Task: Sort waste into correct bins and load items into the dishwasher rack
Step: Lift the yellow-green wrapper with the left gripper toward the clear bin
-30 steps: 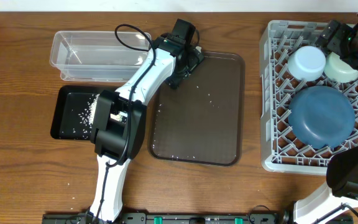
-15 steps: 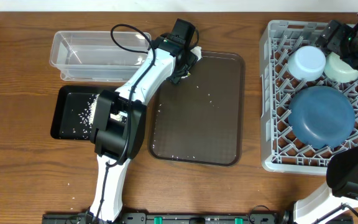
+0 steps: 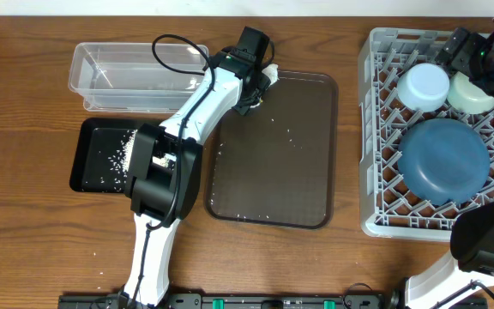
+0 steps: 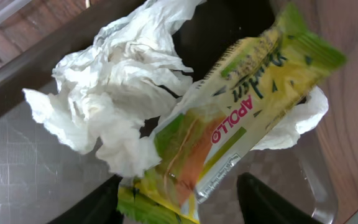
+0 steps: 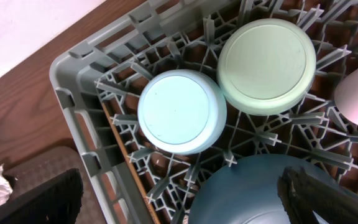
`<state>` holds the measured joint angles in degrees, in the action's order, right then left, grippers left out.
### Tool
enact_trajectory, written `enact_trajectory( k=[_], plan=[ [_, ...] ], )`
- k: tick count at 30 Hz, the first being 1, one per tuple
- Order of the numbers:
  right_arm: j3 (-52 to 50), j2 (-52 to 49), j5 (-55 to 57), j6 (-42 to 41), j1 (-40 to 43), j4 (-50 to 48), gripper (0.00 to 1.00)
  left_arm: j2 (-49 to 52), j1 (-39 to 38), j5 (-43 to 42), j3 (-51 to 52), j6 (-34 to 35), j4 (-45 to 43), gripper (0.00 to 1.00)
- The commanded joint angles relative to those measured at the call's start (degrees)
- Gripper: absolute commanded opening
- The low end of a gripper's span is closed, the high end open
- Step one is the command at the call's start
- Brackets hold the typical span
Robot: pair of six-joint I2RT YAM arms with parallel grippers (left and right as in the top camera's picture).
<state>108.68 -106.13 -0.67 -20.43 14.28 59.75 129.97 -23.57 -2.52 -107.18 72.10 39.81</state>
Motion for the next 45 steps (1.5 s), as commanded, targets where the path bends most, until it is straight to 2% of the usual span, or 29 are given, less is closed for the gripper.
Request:
enact_trajectory(
  k=[1,13,18,22,34,39,45],
  plan=[
    [1.03,0.79,-0.22,-0.74,0.11,0.04,0.99,0.90,-0.02,1.53,0.79,0.02,-0.04,0.52],
    [1.03,0.79,-0.22,-0.74,0.11,0.04,0.99,0.90,-0.42,1.51,0.79,-0.02,0.39,0.33],
    [1.03,0.79,-0.22,-0.74,0.11,0.04,0.99,0.85,-0.42,1.51,0.79,-0.31,1.29,0.06],
    [1.03,0.79,-0.22,-0.74,0.11,0.04,0.99,0.13,-0.42,1.46,0.76,-0.52,2.29,0.06],
    [1.03,0.79,-0.22,-0.74,0.11,0.04,0.99,-13.33,-0.61,3.08,0.76,-10.86,2.58,0.06],
    [1.03,0.79,-0.22,-0.74,0.11,0.04,0.99,-16.81,0.15,8.00,0.76,-11.06,3.96,0.06],
    [1.03,0.79,-0.22,-0.74,0.11,0.04,0.99,-17.25,2.73,8.74,0.76,-10.99,5.68,0.06]
  ],
)
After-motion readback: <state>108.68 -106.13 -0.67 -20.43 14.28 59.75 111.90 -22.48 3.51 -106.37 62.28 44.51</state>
